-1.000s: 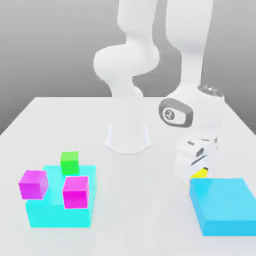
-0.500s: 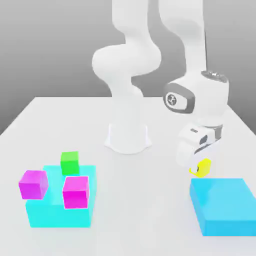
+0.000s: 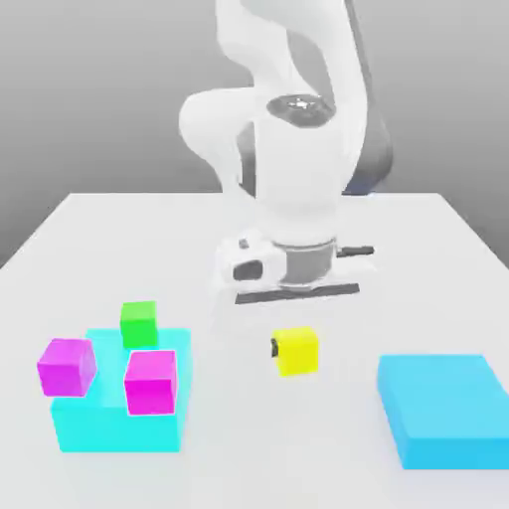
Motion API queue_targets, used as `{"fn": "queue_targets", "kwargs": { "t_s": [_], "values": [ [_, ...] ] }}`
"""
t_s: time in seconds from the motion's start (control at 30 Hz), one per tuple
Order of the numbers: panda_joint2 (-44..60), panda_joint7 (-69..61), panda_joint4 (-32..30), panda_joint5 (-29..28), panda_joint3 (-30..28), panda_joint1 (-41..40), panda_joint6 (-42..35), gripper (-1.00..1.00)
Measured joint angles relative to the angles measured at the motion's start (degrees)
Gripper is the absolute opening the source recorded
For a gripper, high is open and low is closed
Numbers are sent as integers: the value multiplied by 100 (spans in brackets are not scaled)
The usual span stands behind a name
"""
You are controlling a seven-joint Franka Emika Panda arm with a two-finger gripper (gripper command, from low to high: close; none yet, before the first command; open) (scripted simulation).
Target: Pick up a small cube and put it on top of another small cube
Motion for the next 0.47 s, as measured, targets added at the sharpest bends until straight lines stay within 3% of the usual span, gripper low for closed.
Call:
{"fn": "queue_targets", "kwargs": {
  "t_s": [0.23, 0.33, 0.37, 0.47],
  "values": [
    [-166, -141, 703, -265, -1120, -1242, -836, -100],
    [401, -437, 737, 63, -1368, -1421, -350, -100],
    [595, -544, 702, 201, -1384, -1415, -140, 100],
    [595, -544, 702, 201, -1384, -1419, -140, 100]
  ]
}}
